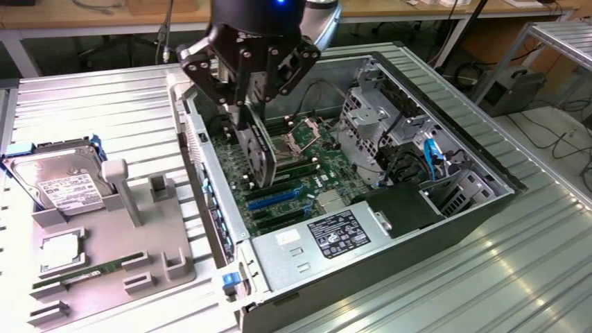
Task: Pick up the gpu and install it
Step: 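Pick up the gpu and move the gpu toward the slot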
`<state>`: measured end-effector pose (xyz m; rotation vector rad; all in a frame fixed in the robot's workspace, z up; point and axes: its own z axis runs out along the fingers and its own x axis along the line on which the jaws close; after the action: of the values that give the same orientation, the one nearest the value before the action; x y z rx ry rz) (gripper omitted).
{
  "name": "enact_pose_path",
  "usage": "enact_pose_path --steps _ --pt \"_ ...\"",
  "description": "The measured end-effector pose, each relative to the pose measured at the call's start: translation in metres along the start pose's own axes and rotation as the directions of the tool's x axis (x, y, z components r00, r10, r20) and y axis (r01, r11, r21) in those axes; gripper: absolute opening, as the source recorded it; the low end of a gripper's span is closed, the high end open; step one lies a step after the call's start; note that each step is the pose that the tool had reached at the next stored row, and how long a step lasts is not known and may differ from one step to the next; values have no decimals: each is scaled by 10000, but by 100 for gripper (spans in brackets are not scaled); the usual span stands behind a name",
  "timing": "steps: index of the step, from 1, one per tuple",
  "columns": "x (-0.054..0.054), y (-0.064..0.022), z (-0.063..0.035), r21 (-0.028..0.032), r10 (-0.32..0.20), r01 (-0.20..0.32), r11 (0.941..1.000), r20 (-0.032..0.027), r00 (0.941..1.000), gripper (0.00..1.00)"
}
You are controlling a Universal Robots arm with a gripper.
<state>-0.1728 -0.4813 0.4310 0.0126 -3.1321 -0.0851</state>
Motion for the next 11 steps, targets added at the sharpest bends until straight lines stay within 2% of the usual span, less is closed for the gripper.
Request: enact_pose_path --steps 7,11 --pt "-372 28 147 37 2 -2 10000 -20 10000 26" --pt "-708 79 281 56 2 -2 10000 -34 10000 26"
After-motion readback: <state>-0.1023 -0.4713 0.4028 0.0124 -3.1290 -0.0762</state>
